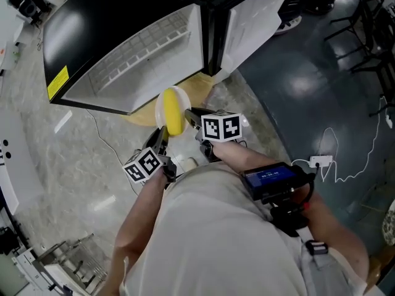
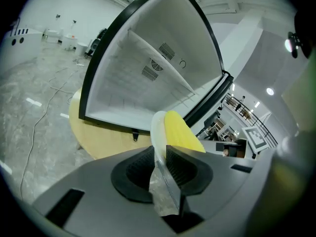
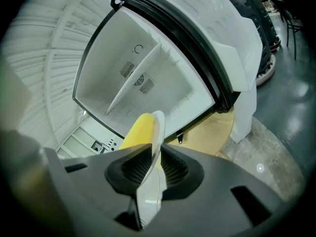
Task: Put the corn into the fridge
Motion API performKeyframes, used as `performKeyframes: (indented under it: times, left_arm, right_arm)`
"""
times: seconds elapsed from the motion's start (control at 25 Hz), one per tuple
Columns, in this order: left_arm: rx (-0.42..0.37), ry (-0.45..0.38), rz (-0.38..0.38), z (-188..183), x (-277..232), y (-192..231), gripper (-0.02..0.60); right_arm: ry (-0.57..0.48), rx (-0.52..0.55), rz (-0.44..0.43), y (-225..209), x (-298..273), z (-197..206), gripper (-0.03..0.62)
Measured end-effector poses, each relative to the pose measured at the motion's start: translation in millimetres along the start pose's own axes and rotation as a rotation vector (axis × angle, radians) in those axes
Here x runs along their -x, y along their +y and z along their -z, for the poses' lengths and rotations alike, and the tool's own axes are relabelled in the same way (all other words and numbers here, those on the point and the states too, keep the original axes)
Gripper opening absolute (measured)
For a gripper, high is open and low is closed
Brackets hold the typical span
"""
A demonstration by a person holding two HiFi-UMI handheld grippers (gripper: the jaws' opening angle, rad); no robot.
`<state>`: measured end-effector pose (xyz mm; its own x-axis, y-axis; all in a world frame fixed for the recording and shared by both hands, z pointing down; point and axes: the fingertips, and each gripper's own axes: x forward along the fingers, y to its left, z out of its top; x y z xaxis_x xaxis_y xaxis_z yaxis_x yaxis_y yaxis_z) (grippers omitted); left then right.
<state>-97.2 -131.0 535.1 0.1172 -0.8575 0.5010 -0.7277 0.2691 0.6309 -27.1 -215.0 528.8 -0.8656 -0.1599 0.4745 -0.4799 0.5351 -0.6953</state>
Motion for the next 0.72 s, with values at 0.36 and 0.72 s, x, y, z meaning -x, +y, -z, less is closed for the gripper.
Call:
performKeyframes:
  times: [0.36, 0.72]
  left_arm:
    - [0.054, -0.069, -0.09, -7, -19, 0, 0.077]
    - [0.112, -0.108, -0.161, -7, -28, 0, 0.077]
  right_arm:
    - [0.095, 0.051, -0.067, -15, -19, -22, 0.057]
    - [0.171, 0.084, -0.114, -22, -29, -31, 0.058]
